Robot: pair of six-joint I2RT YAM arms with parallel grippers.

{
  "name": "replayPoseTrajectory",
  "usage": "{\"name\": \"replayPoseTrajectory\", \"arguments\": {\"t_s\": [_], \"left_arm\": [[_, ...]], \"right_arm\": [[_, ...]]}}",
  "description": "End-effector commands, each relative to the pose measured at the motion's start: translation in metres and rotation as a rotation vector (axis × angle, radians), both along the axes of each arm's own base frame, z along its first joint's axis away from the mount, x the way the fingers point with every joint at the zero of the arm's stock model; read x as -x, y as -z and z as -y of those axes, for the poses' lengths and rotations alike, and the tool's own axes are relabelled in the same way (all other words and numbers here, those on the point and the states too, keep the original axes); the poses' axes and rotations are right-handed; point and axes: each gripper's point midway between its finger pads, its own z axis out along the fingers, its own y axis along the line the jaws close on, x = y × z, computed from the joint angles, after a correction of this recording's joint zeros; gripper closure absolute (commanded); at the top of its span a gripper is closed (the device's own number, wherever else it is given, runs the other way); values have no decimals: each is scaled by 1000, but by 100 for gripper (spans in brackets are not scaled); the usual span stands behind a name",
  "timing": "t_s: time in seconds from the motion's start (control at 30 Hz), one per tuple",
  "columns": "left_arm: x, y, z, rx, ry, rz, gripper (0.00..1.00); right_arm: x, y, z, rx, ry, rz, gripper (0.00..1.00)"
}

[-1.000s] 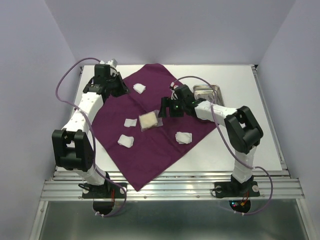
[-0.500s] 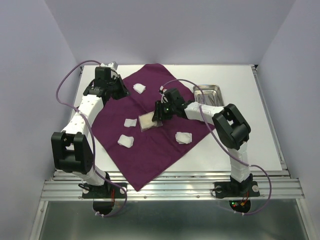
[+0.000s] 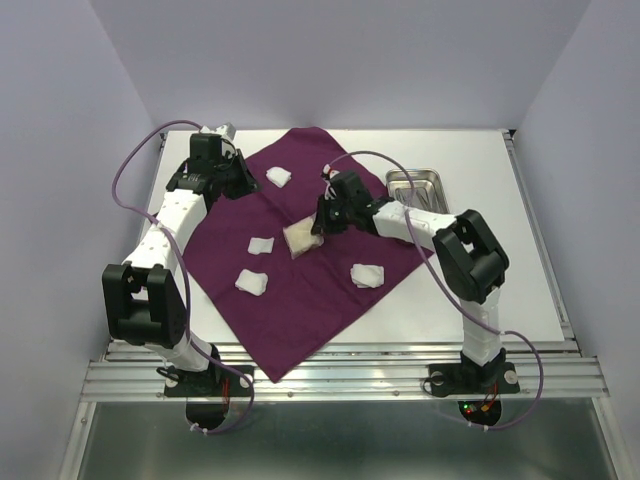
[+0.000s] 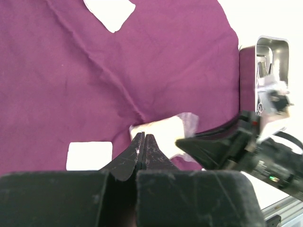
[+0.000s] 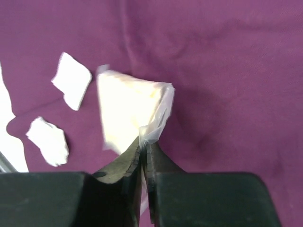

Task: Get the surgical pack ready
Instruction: Pick up the medical item from the surgical kit, then place the medical item in the container.

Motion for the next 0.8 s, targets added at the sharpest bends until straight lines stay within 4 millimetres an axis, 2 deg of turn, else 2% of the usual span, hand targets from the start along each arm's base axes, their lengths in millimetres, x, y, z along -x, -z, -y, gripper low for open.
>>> {"name": "replayPoseTrajectory", "arguments": {"t_s": [0.0,0.23,0.33,0.37,0.4,0.43,0.47,0.53,0.57,0.63,0.67,0.77], "left_arm": [[-1,-5,4,5,22,24,100],[-1,-3,2,-1,17,21,100],[0,0,2,-3,18,14,100],[0,0,2,-6,20,13,100],[0,1,2,-8,20,12,100],[0,2,2,-8,20,11,100],[-1,1,2,-8,22,13,100],[-1,2,2,-8,24,12,100],[-1,3,2,-9,26,11,100],[-1,3,3,-8,30,11,100],[-1,4,3,-8,32,10,100],[0,5,4,-6,37,6,100]], "right_arm": [[-11,-63,-5,-49,-3,141,92],[-20,-86,10,-4,53,230,99],[-34,-102,35,16,95,278,99],[-44,-113,54,11,130,296,99],[-51,-111,65,18,147,295,99],[-53,-123,76,4,154,314,99],[-66,-125,101,8,198,315,99],[-76,-134,129,0,232,327,99],[-85,-134,154,2,263,320,99],[-92,-135,177,16,283,318,99],[-100,-136,198,40,311,327,99],[-108,-124,225,83,339,300,99]]}}
